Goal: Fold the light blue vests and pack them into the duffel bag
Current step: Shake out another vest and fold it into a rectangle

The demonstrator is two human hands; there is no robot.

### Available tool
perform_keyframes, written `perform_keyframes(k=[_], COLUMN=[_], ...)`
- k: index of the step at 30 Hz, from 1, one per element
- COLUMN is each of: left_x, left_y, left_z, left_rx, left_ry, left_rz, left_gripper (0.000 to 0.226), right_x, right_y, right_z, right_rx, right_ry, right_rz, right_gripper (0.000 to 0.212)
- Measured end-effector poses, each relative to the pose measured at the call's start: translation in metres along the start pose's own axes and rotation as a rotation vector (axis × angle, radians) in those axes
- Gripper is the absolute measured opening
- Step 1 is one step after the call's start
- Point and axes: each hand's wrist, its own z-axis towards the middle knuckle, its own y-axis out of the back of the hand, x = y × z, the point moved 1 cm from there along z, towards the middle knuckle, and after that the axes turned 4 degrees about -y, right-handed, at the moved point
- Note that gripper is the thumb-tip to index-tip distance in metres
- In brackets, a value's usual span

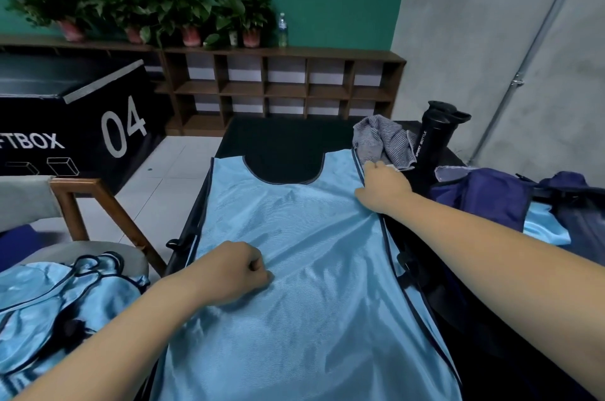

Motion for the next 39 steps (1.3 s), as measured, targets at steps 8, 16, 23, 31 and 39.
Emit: perform_keyframes(k=[8,16,23,31,39], left_x=[0.018,0.069,0.105,0.15,0.166], left_y=[0.035,0.08,0.106,0.12,0.124], left_z=[0.022,0.104,0.168,0.225,0.25], left_rx=[-0.122,-0.34,-0.453,-0.425,-0.276], left_ry=[0.036,0.124,0.172,0.168,0.271], left_rz=[-0.165,-0.115,-0.02,0.114,0.244], left_gripper=[0.017,0.008,0.008,0.019,0.039], right_x=[0.014,0.016,0.023,0.018,0.02], right_y=[0.001,0.003,-0.006,-0.027,-0.029], right_z=[0.033,0.089,0.129,0.163,0.175], right_rx=[-0.052,-0.046,0.001,0.101,0.163], right_ry=[0.135,0.144,0.153,0.161,0.119], right_rz=[0.066,0.092,0.049,0.037,0.116], right_gripper=[0.039,0.037,0.043,0.052,0.053])
